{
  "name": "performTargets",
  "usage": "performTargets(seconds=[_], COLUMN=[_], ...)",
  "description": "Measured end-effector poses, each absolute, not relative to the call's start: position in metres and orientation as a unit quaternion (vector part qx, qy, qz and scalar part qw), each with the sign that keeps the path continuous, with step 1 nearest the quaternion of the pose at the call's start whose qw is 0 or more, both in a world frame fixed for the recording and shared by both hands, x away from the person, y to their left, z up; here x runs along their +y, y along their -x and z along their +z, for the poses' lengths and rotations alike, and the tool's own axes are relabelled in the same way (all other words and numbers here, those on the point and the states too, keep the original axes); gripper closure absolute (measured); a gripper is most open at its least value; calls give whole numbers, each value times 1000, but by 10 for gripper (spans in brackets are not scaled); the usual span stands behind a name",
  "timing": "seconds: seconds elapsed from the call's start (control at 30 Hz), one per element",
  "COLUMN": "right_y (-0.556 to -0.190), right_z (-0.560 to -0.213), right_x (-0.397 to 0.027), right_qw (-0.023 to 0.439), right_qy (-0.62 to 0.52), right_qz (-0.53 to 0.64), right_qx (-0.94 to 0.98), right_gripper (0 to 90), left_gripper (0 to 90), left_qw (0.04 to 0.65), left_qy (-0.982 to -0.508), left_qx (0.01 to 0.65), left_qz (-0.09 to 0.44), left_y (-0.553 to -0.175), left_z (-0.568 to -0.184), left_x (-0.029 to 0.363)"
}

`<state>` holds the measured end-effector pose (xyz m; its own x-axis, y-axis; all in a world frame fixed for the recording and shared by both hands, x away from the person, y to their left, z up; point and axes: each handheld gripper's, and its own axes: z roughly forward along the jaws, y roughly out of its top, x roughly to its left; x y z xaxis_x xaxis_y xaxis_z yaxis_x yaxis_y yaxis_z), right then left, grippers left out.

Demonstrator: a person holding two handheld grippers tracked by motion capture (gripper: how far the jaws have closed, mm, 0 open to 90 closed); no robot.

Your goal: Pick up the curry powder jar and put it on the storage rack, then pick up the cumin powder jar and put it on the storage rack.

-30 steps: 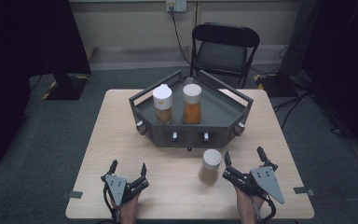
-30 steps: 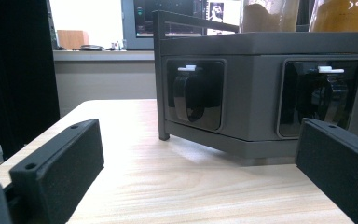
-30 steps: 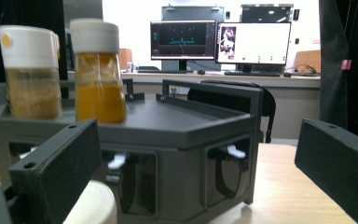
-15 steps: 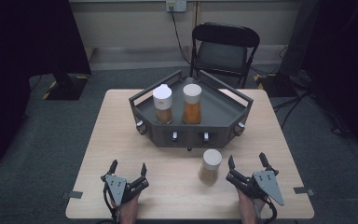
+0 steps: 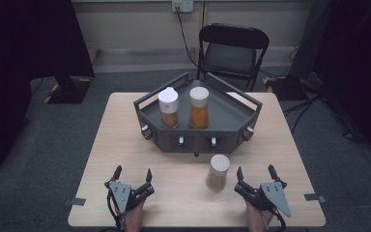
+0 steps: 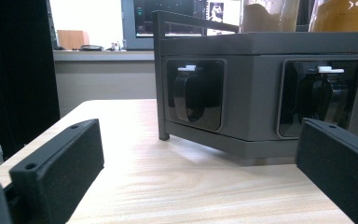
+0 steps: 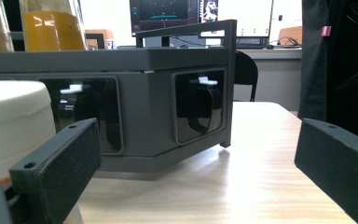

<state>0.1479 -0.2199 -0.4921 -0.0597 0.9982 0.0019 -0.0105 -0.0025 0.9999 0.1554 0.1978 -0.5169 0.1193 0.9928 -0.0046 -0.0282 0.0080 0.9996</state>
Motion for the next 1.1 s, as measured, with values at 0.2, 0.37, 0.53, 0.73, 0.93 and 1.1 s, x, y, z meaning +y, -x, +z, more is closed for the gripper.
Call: performTargets(seconds=[0.2,0.37,0.53,0.73,0.93,1.1], right_y=[-150,-149,-150,-150,-150,-149], right_z=[-500,-505,-504,-505,-506,-505], right_x=[-219,-219,-219,-218,-218,-219], right_qw=[491,490,489,490,490,490], right_qy=[-486,-494,-500,-499,-498,-497], right_qz=[508,504,500,498,499,499], right_qx=[514,512,511,512,512,514], right_gripper=[0,0,1,1,1,1], left_gripper=[6,6,6,6,6,7], left_qw=[538,538,538,538,537,537], left_qy=[-520,-520,-520,-520,-520,-520], left_qx=[464,464,464,464,464,464], left_qz=[475,475,475,475,475,475], left_y=[-155,-155,-155,-155,-155,-155], left_z=[-517,-517,-517,-517,-517,-517], left_x=[198,198,198,198,198,198])
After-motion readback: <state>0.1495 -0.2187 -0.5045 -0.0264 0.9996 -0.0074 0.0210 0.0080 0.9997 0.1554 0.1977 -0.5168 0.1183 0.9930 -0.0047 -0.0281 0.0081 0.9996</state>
